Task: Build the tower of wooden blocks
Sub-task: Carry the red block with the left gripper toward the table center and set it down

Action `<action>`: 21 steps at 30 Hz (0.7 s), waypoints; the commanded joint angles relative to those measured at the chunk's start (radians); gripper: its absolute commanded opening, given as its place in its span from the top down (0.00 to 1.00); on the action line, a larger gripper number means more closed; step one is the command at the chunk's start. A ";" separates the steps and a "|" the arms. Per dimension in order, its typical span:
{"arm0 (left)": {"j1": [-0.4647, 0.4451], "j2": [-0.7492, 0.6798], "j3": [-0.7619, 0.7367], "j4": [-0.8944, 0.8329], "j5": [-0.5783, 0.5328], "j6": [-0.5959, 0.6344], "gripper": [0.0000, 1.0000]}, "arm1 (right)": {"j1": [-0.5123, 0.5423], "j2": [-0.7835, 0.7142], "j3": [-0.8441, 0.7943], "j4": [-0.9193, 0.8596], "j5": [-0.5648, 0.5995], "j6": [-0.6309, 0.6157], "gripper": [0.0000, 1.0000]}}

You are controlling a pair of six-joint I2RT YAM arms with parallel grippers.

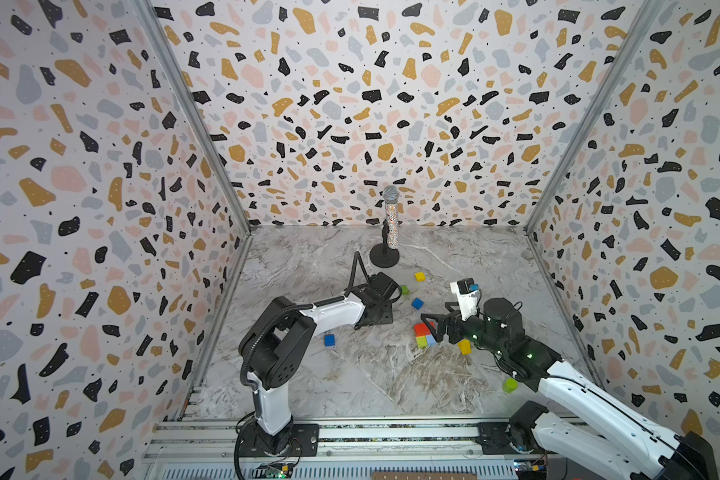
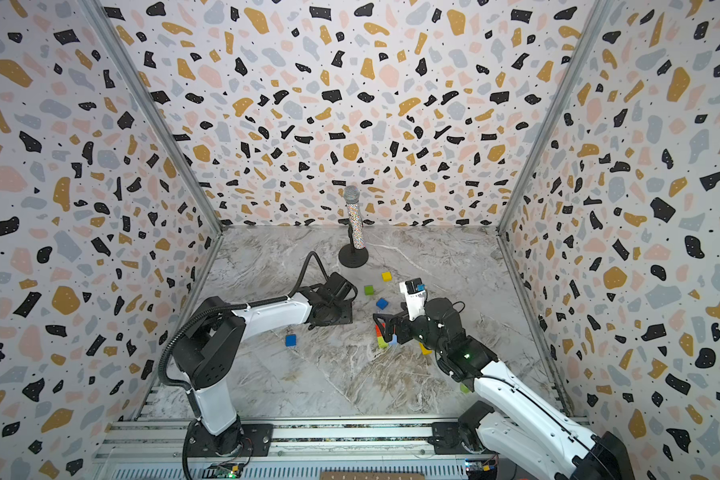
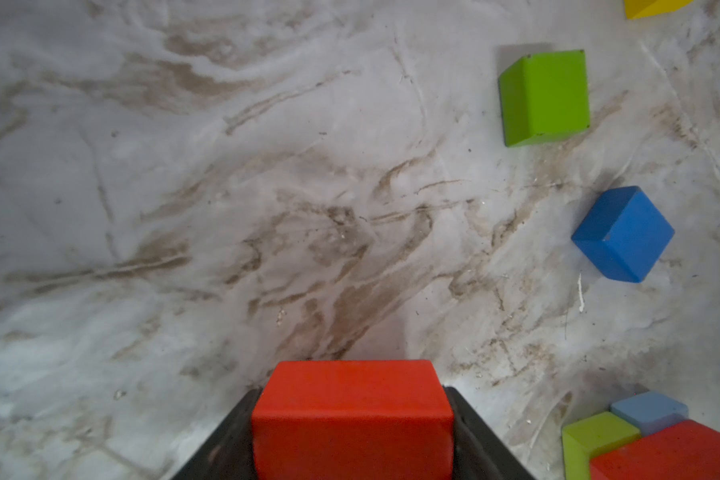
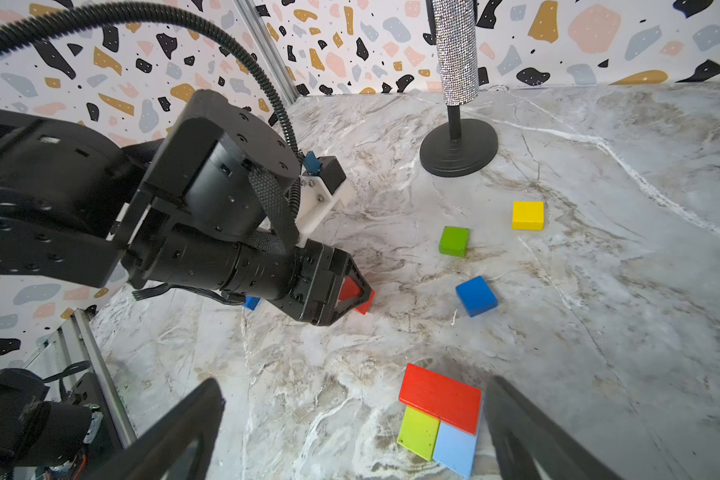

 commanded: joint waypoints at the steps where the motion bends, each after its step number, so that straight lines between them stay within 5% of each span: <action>1: -0.006 0.017 0.036 -0.006 -0.002 -0.001 0.26 | -0.004 -0.012 0.000 -0.004 0.012 -0.002 0.01; 2: -0.005 0.019 0.045 -0.014 -0.007 0.003 0.02 | -0.004 -0.013 0.001 -0.004 0.013 -0.002 0.01; 3: -0.006 0.019 0.053 -0.022 -0.011 0.007 0.00 | -0.003 -0.012 0.001 -0.006 0.015 -0.002 0.01; 15: 0.039 -0.176 0.088 -0.127 -0.133 0.081 0.00 | -0.004 0.037 0.058 -0.082 0.057 -0.009 0.03; 18: 0.093 -0.298 0.004 -0.097 -0.132 0.082 0.00 | -0.004 0.110 0.105 -0.128 0.034 -0.017 0.08; 21: 0.142 -0.425 -0.096 -0.062 -0.144 0.089 0.00 | 0.000 0.203 0.159 -0.177 0.003 -0.026 0.24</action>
